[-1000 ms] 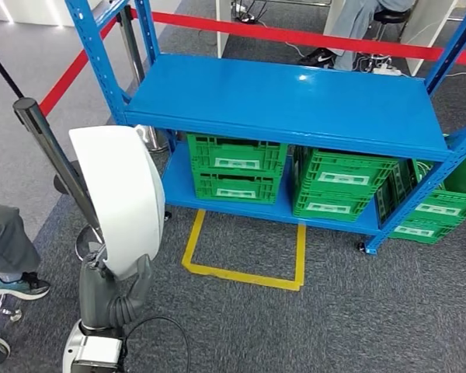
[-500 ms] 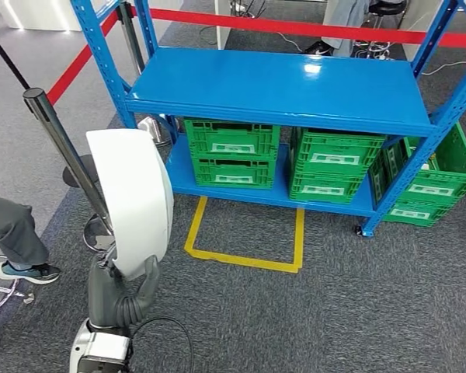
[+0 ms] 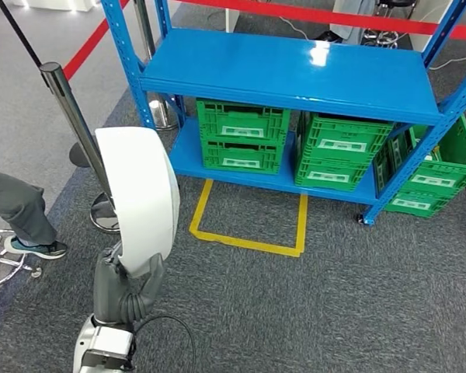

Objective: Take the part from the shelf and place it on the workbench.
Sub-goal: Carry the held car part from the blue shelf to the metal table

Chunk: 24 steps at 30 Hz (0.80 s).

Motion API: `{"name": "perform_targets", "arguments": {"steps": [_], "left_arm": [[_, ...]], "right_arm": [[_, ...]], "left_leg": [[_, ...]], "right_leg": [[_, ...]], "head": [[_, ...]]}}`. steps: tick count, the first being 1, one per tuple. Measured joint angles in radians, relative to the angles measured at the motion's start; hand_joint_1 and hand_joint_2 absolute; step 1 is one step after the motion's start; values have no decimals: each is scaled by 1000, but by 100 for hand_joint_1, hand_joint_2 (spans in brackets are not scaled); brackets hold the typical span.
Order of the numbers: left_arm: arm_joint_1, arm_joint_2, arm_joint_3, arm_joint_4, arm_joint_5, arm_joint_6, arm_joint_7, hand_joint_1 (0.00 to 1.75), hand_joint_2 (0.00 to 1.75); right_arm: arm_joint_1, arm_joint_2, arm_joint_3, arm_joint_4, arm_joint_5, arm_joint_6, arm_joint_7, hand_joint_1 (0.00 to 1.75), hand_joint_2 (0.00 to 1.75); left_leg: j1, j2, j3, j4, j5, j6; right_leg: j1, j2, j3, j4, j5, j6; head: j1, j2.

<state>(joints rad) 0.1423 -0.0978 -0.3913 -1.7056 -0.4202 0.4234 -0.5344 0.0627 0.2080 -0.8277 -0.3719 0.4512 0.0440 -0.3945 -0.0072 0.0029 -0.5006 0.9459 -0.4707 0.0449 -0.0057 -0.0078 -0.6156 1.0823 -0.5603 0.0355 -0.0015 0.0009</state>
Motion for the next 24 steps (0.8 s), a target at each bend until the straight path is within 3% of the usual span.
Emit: {"name": "perform_targets", "arguments": {"steps": [2, 3, 4, 6, 8, 10, 12, 14, 16, 17, 18, 19, 20, 22, 24], "left_arm": [[-2, -1, -1, 4, 1, -5, -1, 175, 175], [-3, -1, -1, 7, 1, -8, -2, 175, 175], [-4, -1, -1, 10, 2, -12, -2, 175, 175], [-7, -1, -2, 13, 3, -19, -4, 175, 175], [-10, -1, -2, 14, 5, -24, -5, 175, 175], [-13, -2, -4, 15, 8, -29, -7, 175, 175], [-15, -3, -4, 17, 9, -33, -8, 175, 175], [-17, -3, -4, 19, 9, -36, -9, 175, 175], [-19, -3, -4, 20, 9, -38, -9, 175, 175], [-19, -3, -4, 21, 9, -38, -9, 175, 175], [-20, -3, -4, 22, 9, -39, -9, 175, 175], [-20, -3, -4, 23, 9, -39, -9, 175, 175], [-20, -3, -4, 24, 9, -40, -9, 175, 175], [-23, -3, -5, 24, 9, -43, -9, 175, 175], [-28, -4, -6, 24, 8, -47, -10, 175, 175]], "right_arm": [[1, 0, -8, -2, 2, 0, 0, 0, 175], [1, 0, -12, -2, 3, 0, -1, 0, 175], [2, 0, -17, -2, 4, 1, -2, 0, 175], [0, 0, -25, -4, 7, 2, -6, 0, 175], [-5, 0, -33, -5, 11, 3, -10, 0, 175], [-9, 0, -41, -7, 16, 3, -13, 0, 175], [-9, 0, -50, -7, 20, 2, -16, 0, 175], [-10, 1, -59, -6, 23, 2, -17, 0, 175], [-11, 2, -64, -6, 24, 1, -18, 0, 175], [-12, 2, -66, -6, 24, 1, -18, 0, 175], [-12, 2, -67, -6, 24, 1, -18, 0, 175], [-12, 2, -69, -6, 24, 0, -18, 0, 175], [-13, 2, -71, -6, 25, 0, -18, 0, 175], [-14, 2, -74, -6, 25, -2, -19, 0, 175], [-17, 3, -78, -5, 26, -4, -21, 0, 175]], "left_leg": [[0, 1, -24, 6, 13, 2], [0, 2, -36, 12, 19, 1], [1, 2, -48, 19, 24, -1], [4, 1, -73, 35, 31, -8], [5, -1, -95, 53, 38, -18], [2, -2, -109, 63, 50, -29], [3, -4, -118, 69, 57, -39], [5, -4, -134, 107, 7, -49], [9, -4, -162, 218, -92, -59], [10, -4, -174, 282, -131, -61], [11, -4, -177, 330, -149, -62], [11, -4, -167, 349, -143, -61], [11, -4, -140, 331, -121, -57], [7, -4, -47, 211, -75, -42], [1, -4, 38, 79, -74, -28]], "right_leg": [[-3, 4, -39, 131, -69, 7], [-4, 5, -44, 172, -77, 11], [-6, 4, -32, 176, -65, 14], [-10, 5, 42, 79, -8, 19], [-11, 10, 121, -48, 11, 19], [-7, 16, 143, -95, 5, 10], [-7, 13, 131, -93, 18, -5], [-8, 6, 114, -91, 34, -26], [-7, 0, 90, -89, 52, -40], [-5, -2, 78, -86, 62, -43], [-2, -5, 63, -83, 72, -44], [0, -7, 48, -80, 81, -45], [3, -8, 33, -77, 89, -45], [8, -9, 9, -72, 106, -42], [9, -9, -3, -72, 125, -34]], "head": [[3, 0], [3, 0], [3, 0], [3, 0], [4, 0], [4, 0], [5, 0], [1, 0], [-5, 0], [-6, 0], [-5, 0], [-6, 0], [-6, 0], [-5, 0], [-5, 0]]}}
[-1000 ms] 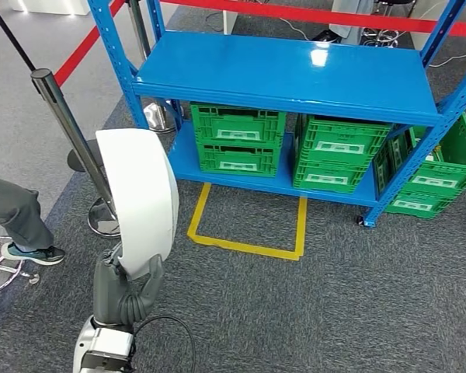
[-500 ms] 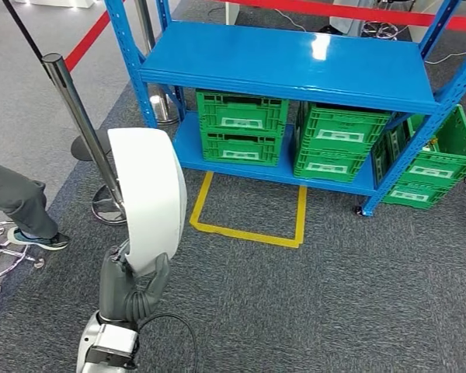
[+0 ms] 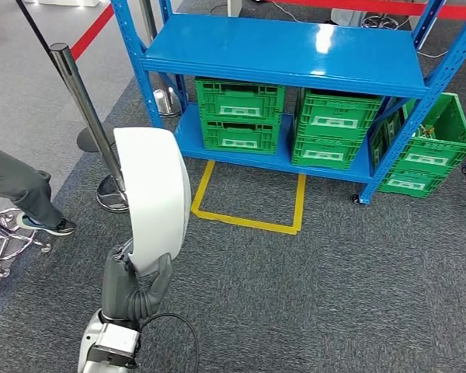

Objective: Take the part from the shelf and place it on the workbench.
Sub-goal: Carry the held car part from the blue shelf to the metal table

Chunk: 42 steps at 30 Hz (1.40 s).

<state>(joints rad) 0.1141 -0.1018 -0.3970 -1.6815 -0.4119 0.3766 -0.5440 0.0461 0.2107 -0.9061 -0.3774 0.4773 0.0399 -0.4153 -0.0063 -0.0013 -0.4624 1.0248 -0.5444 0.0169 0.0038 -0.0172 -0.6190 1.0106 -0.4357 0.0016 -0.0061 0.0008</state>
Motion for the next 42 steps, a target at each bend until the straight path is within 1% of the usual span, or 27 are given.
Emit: {"name": "perform_targets", "arguments": {"steps": [2, 4, 5, 6, 8, 9, 10, 11, 13, 15, 17, 19, 20, 23, 24, 25, 26, 27, 29, 31, 33, 35, 37, 39, 40, 41, 42], "left_arm": [[-4, -1, 0, 0, -1, -4, -1, 175, 175], [-6, -1, -1, 0, -3, -9, -1, 175, 175], [-8, -2, -2, 0, -5, -12, -1, 175, 175], [-9, -3, -4, 0, -6, -14, -1, 175, 175], [-11, -4, -6, 1, -8, -17, -1, 175, 175], [-11, -4, -7, 1, -9, -18, -1, 175, 175], [-11, -4, -8, 1, -9, -20, -1, 175, 175], [-11, -4, -9, 1, -9, -21, -1, 175, 175], [-11, -4, -10, 2, -10, -24, -1, 175, 175], [-11, -3, -11, 1, -12, -29, -2, 175, 175], [-12, -2, -13, 1, -16, -34, -3, 175, 175], [-13, -1, -16, 1, -19, -38, -4, 175, 175], [-13, -1, -17, 1, -19, -42, -4, 175, 175], [-12, 2, -18, 1, -19, -52, -5, 175, 175], [-12, 4, -18, 1, -19, -54, -6, 175, 175], [-12, 5, -18, 1, -19, -56, -6, 175, 175], [-12, 6, -18, 1, -19, -58, -6, 175, 175], [-12, 6, -18, 1, -19, -60, -6, 175, 175], [-12, 7, -18, 1, -19, -61, -7, 175, 175], [-12, 7, -18, 1, -20, -62, -9, 175, 175], [-12, 8, -18, 1, -20, -63, -9, 175, 175], [-14, 7, -20, 1, -20, -63, -10, 175, 175], [-14, 6, -21, 1, -20, -64, -11, 175, 175], [-13, 6, -21, 1, -20, -67, -11, 175, 175], [-12, 6, -21, 1, -20, -68, -11, 175, 175], [-12, 6, -21, 1, -20, -69, -11, 175, 175], [-12, 6, -21, 1, -20, -70, -11, 175, 175]], "right_arm": [[-3, 0, -6, 3, 2, -3, -4, 0, 175], [-5, 0, -14, 8, 6, -7, -9, 0, 175], [-6, 0, -18, 12, 8, -10, -12, 0, 175], [-6, 0, -23, 15, 11, -13, -15, 0, 175], [-9, 0, -33, 21, 17, -17, -19, 0, 175], [-11, -1, -38, 24, 19, -19, -21, 0, 175], [-13, -2, -42, 28, 22, -20, -23, 0, 175], [-14, -3, -46, 30, 24, -20, -25, 0, 175], [-18, -6, -54, 35, 30, -21, -27, 0, 175], [-26, -8, -60, 38, 36, -22, -29, 0, 175], [-30, -9, -64, 42, 42, -22, -32, 0, 175], [-30, -10, -71, 46, 48, -22, -34, 0, 175], [-29, -11, -74, 49, 50, -22, -34, 0, 175], [-30, -11, -81, 54, 58, -21, -36, 0, 175], [-29, -11, -83, 56, 60, -21, -36, 0, 175], [-29, -12, -85, 58, 63, -21, -37, 0, 175], [-29, -12, -86, 59, 64, -21, -37, 0, 175], [-29, -13, -88, 60, 65, -21, -37, 0, 175], [-30, -12, -88, 64, 66, -21, -38, 0, 175], [-33, -12, -90, 68, 67, -20, -39, 0, 175], [-36, -13, -91, 71, 68, -20, -40, 0, 175], [-35, -14, -93, 72, 69, -20, -41, 0, 175], [-35, -15, -95, 73, 72, -20, -42, 0, 175], [-37, -16, -96, 73, 78, -20, -43, 0, 175], [-37, -17, -98, 73, 82, -20, -43, 0, 175], [-36, -18, -100, 73, 84, -20, -44, 0, 175], [-35, -19, -102, 73, 87, -20, -44, 0, 175]], "left_leg": [[-8, 0, 19, -50, -2, 7], [-8, 2, 1, -60, 25, 16], [-7, 4, -12, -65, 40, 23], [-4, 6, -26, -68, 56, 28], [-5, 9, -60, -66, 83, 33], [-5, 11, -79, -64, 96, 32], [-5, 15, -97, -62, 109, 31], [-4, 19, -117, -60, 122, 28], [-2, 26, -151, -50, 145, 20], [-2, 32, -177, -34, 161, 9], [-1, 42, -187, -26, 176, -4], [4, 45, -191, -22, 177, -18], [7, 38, -195, -6, 152, -26], [10, 15, -230, 149, 11, -41], [10, 13, -240, 210, -18, -42], [10, 12, -240, 248, -25, -41], [10, 11, -224, 251, -12, -38], [10, 6, -189, 214, 12, -32], [7, -25, -93, 74, 51, -10], [4, -57, -34, -27, 59, 8], [1, -53, -28, -54, 58, 11], [5, -31, -31, -72, 69, 15], [10, -7, -39, -82, 81, 20], [9, 16, -52, -80, 87, 22], [8, 28, -58, -77, 90, 21], [9, 39, -65, -73, 92, 20], [10, 48, -70, -67, 93, 18]], "right_leg": [[-4, -2, -7, -6, 22, 13], [-10, 1, -19, -4, 19, 23], [-11, 4, -29, 13, -10, 27], [-12, 9, -43, 51, -58, 31], [-13, 13, -69, 170, -158, 38], [-14, 14, -74, 229, -180, 42], [-15, 14, -67, 264, -176, 46], [-16, 13, -46, 268, -151, 49], [-20, 5, 44, 179, -100, 55], [-21, -12, 157, 24, -115, 53], [-15, -17, 202, -56, -145, 36], [-13, -10, 188, -57, -137, 15], [-13, -7, 181, -56, -128, 6], [-13, 5, 150, -55, -97, -9], [-12, 11, 140, -54, -87, -10], [-11, 19, 129, -52, -77, -9], [-9, 27, 119, -49, -68, -8], [-7, 35, 111, -47, -60, -7], [-4, 52, 95, -43, -47, -4], [-8, 68, 81, -42, -34, 6], [-12, 85, 69, -43, -21, 20], [-11, 79, 48, -25, -34, 30], [-12, 49, 2, 63, -94, 38], [-16, 30, -53, 198, -159, 50], [-18, 26, -66, 238, -172, 55], [-20, 23, -59, 239, -165, 60], [-23, 17, -29, 197, -142, 64]], "head": [[0, 0], [-1, 0], [1, 0], [3, 0], [7, 0], [8, 0], [8, 0], [8, 0], [8, 0], [8, 0], [6, 0], [5, 0], [4, 0], [1, 0], [1, 0], [1, 0], [1, 0], [1, 0], [3, 0], [3, 0], [0, 0], [2, 0], [7, 0], [10, 0], [9, 0], [10, 0], [10, 0]]}}
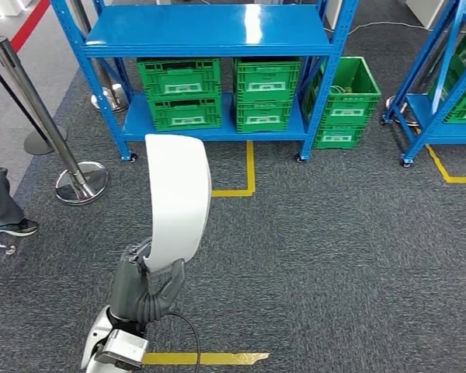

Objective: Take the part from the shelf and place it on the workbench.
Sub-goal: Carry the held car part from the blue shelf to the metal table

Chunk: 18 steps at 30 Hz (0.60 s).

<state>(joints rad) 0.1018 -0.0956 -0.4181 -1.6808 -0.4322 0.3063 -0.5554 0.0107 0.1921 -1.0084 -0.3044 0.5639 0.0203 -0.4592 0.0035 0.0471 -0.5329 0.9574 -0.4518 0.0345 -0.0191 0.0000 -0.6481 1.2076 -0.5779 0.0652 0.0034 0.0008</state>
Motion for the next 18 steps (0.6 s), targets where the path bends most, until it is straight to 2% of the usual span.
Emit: {"name": "perform_targets", "arguments": {"steps": [2, 3, 4, 6, 7, 8, 9, 11, 12, 13, 14, 15, 16, 18], "left_arm": [[0, 0, 0, 0, 0, -2, -1, 175, 175], [0, 0, 1, 0, 0, -4, -1, 175, 175], [0, 0, 1, 0, 0, -6, -2, 175, 175], [-1, 0, 0, 0, 0, -11, -4, 175, 175], [-1, 0, 0, 0, 1, -13, -5, 175, 175], [-1, 0, 0, 0, 1, -15, -7, 175, 175], [-1, 1, 0, 0, 2, -17, -9, 175, 175], [1, 2, 0, 0, 3, -20, -12, 175, 175], [3, 3, 0, 0, 4, -21, -14, 175, 175], [4, 4, 0, 0, 6, -23, -16, 175, 175], [5, 5, 0, 0, 8, -25, -17, 175, 175], [5, 6, 0, 0, 10, -27, -18, 175, 175], [5, 6, 0, 0, 11, -29, -19, 175, 175], [5, 6, 0, -1, 12, -31, -21, 175, 175]], "right_arm": [[-1, -2, -3, 0, 4, 0, -1, 0, 175], [-3, -3, -4, 1, 6, 0, -1, 0, 175], [-5, -3, -5, 1, 8, 0, -1, 0, 175], [-6, -4, -8, 4, 14, 0, -2, 0, 175], [-6, -5, -9, 5, 16, 0, -3, 0, 175], [-5, -5, -11, 6, 18, 0, -3, 0, 175], [-6, -5, -12, 7, 20, 0, -3, 0, 175], [-8, -6, -16, 8, 24, 0, -4, 0, 175], [-9, -6, -18, 8, 27, 0, -4, 0, 175], [-8, -6, -19, 9, 29, 0, -5, 0, 175], [-8, -6, -21, 9, 32, 0, -5, 0, 175], [-8, -6, -23, 9, 34, 0, -5, 0, 175], [-8, -6, -26, 10, 36, 0, -5, 0, 175], [-10, -5, -29, 12, 39, 0, -5, 0, 175]], "left_leg": [[0, 17, -11, 15, -2, -8], [-2, 23, -15, 24, -4, -15], [-3, 28, -17, 30, -5, -21], [-4, 37, -18, 34, -3, -33], [-2, 36, -19, 36, -4, -39], [0, 25, -22, 46, -15, -45], [3, 8, -32, 74, -40, -50], [5, -28, -76, 190, -116, -58], [5, -35, -102, 260, -149, -58], [5, -37, -120, 310, -166, -57], [5, -39, -123, 326, -163, -54], [4, -42, -109, 301, -141, -49], [3, -50, -79, 242, -105, -40], [0, -97, -16, 110, -45, -18]], "right_leg": [[-2, -29, 88, -142, 48, 5], [-2, -40, 119, -196, 60, 0], [0, -47, 131, -222, 62, -8], [3, -36, 124, -223, 64, -30], [3, -30, 124, -223, 67, -39], [2, -25, 124, -223, 71, -48], [1, -19, 124, -224, 77, -55], [1, -4, 118, -225, 86, -65], [2, 5, 113, -224, 89, -67], [4, 15, 109, -223, 92, -68], [6, 26, 107, -223, 94, -68], [8, 37, 106, -223, 96, -68], [10, 49, 106, -222, 97, -67], [12, 71, 101, -221, 101, -63]], "head": [[1, 0], [0, 0], [-1, 0], [-4, 0], [-4, 0], [-4, 0], [-5, 0], [-8, 0], [-8, 0], [-8, 0], [-8, 0], [-8, 0], [-8, 0], [-6, 0]]}}
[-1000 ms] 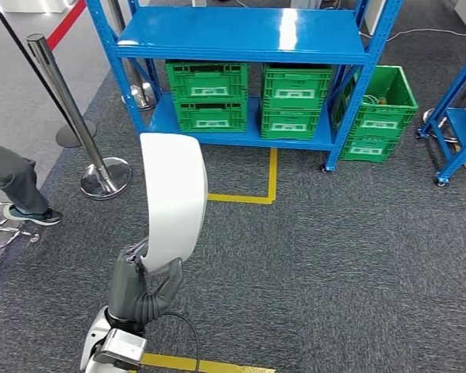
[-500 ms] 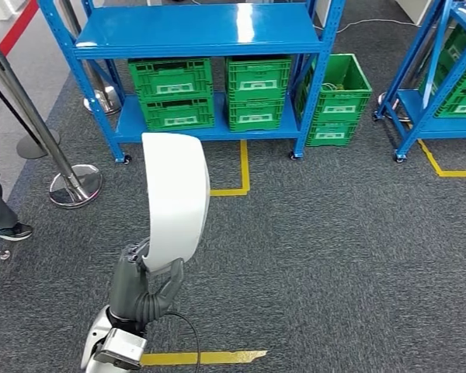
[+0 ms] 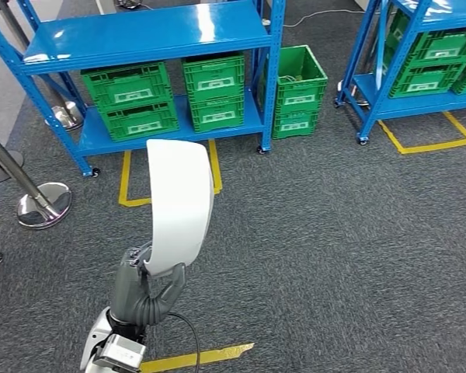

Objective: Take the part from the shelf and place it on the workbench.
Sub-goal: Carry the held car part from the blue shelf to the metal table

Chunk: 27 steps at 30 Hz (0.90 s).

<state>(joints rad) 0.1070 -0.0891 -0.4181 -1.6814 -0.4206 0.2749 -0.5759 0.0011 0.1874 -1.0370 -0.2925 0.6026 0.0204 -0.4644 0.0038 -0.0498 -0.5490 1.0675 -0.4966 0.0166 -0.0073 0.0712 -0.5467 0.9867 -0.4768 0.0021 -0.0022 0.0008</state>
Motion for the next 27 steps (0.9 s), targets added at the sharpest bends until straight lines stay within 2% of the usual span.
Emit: {"name": "perform_targets", "arguments": {"steps": [1, 2, 4, 6, 7, 8, 9, 10, 11, 12, 13, 15, 16, 17, 19, 21, 22, 24, 25, 26, 27], "left_arm": [[0, 0, 0, 0, 0, -1, -1, 175, 175], [1, 1, 0, -1, 0, -2, -1, 175, 175], [0, 1, 1, -3, 1, -3, -1, 175, 175], [-1, -1, 0, -5, 1, -4, -2, 175, 175], [-1, -2, 1, -5, 1, -5, -2, 175, 175], [0, -2, 2, -5, 2, -5, -2, 175, 175], [1, -2, 2, -5, 2, -6, -3, 175, 175], [2, -2, 3, -5, 3, -6, -3, 175, 175], [3, -1, 3, -5, 3, -7, -3, 175, 175], [3, -1, 3, -5, 3, -7, -3, 175, 175], [3, -1, 3, -5, 3, -8, -3, 175, 175], [3, -1, 4, -5, 3, -9, -3, 175, 175], [3, -1, 4, -5, 3, -10, -3, 175, 175], [3, -1, 4, -5, 3, -11, -3, 175, 175], [2, -1, 3, -5, 3, -12, -3, 175, 175], [1, -2, 3, -6, 3, -13, -3, 175, 175], [1, -2, 3, -7, 3, -13, -3, 175, 175], [3, 0, 3, -7, 3, -13, -3, 175, 175], [5, 1, 3, -7, 3, -13, -3, 175, 175], [5, 2, 3, -7, 3, -13, -3, 175, 175], [5, 3, 3, -7, 4, -13, -3, 175, 175]], "right_arm": [[-1, 0, -1, 2, 1, 0, 0, 0, 175], [-2, 0, -3, 3, 3, 0, -1, 0, 175], [-1, -1, -5, 4, 8, 1, -1, 0, 175], [1, -2, -6, 5, 12, 1, -2, 0, 175], [0, -2, -7, 5, 13, 1, -2, 0, 175], [-2, -3, -7, 6, 14, 1, -2, 0, 175], [-3, -3, -7, 6, 15, 1, -2, 0, 175], [-3, -4, -7, 6, 15, 2, -2, 0, 175], [-2, -4, -7, 6, 16, 2, -2, 0, 175], [-1, -4, -8, 6, 17, 2, -2, 0, 175], [0, -5, -8, 6, 17, 2, -2, 0, 175], [-2, -6, -10, 6, 17, 2, -2, 0, 175], [-3, -6, -10, 6, 18, 2, -2, 0, 175], [-4, -6, -12, 6, 19, 2, -2, 0, 175], [-3, -7, -14, 7, 21, 2, -3, 0, 175], [-1, -7, -17, 7, 24, 2, -3, 0, 175], [-2, -7, -18, 7, 25, 2, -3, 0, 175], [-5, -8, -20, 8, 27, 2, -3, 0, 175], [-5, -8, -21, 8, 27, 2, -3, 0, 175], [-4, -8, -22, 9, 27, 2, -3, 0, 175], [-3, -8, -22, 10, 28, 2, -3, 0, 175]], "left_leg": [[-2, -19, 17, -41, 13, 8], [-3, -30, 23, -59, 14, 15], [-3, -14, 22, -74, 15, 16], [3, 10, 24, -93, 23, 17], [6, 24, 25, -101, 28, 17], [5, 37, 24, -102, 30, 18], [4, 51, 21, -102, 31, 19], [3, 65, 20, -101, 31, 19], [2, 78, 18, -100, 31, 19], [2, 90, 18, -98, 30, 18], [2, 101, 18, -96, 29, 16], [-1, 119, 17, -88, 24, 9], [-3, 125, 17, -85, 23, 4], [-5, 131, 16, -82, 22, -1], [-7, 140, 16, -80, 23, -11], [-4, 124, 10, -60, 2, -21], [-1, 106, -3, -24, -26, -27], [2, 70, -56, 106, -99, -33], [3, 62, -83, 171, -125, -34], [3, 59, -99, 211, -134, -33], [3, 57, -98, 211, -121, -31]], "right_leg": [[-1, 10, -5, 2, 3, 5], [-4, 19, -13, 3, 6, 10], [-7, 34, -27, 3, 12, 23], [-4, 4, -49, 27, -7, 32], [-3, -20, -70, 67, -33, 36], [-4, -46, -97, 125, -67, 41], [-6, -58, -127, 193, -100, 45], [-7, -63, -150, 248, -121, 50], [-8, -66, -156, 273, -124, 54], [-8, -69, -141, 256, -108, 56], [-9, -76, -105, 200, -78, 57], [-7, -105, -21, 58, -31, 52], [-6, -114, 4, 15, -21, 45], [-4, -118, 15, -3, -21, 38], [-2, -104, 11, -3, -17, 24], [-5, -91, 9, -7, -10, 11], [-8, -84, 9, -9, -6, 5], [-8, -68, 3, -8, -1, -3], [-7, -58, 1, -8, 0, -5], [-6, -48, -1, -6, 1, -5], [-6, -37, -2, -5, 1, -5]], "head": [[0, 0], [-1, 0], [-5, 0], [-2, 0], [1, 0], [4, 0], [6, 0], [6, 0], [6, 0], [6, 0], [6, 0], [6, 0], [5, 0], [4, 0], [4, 0], [2, 0], [0, 0], [-3, 0], [-2, 0], [-2, 0], [-2, 0]]}}
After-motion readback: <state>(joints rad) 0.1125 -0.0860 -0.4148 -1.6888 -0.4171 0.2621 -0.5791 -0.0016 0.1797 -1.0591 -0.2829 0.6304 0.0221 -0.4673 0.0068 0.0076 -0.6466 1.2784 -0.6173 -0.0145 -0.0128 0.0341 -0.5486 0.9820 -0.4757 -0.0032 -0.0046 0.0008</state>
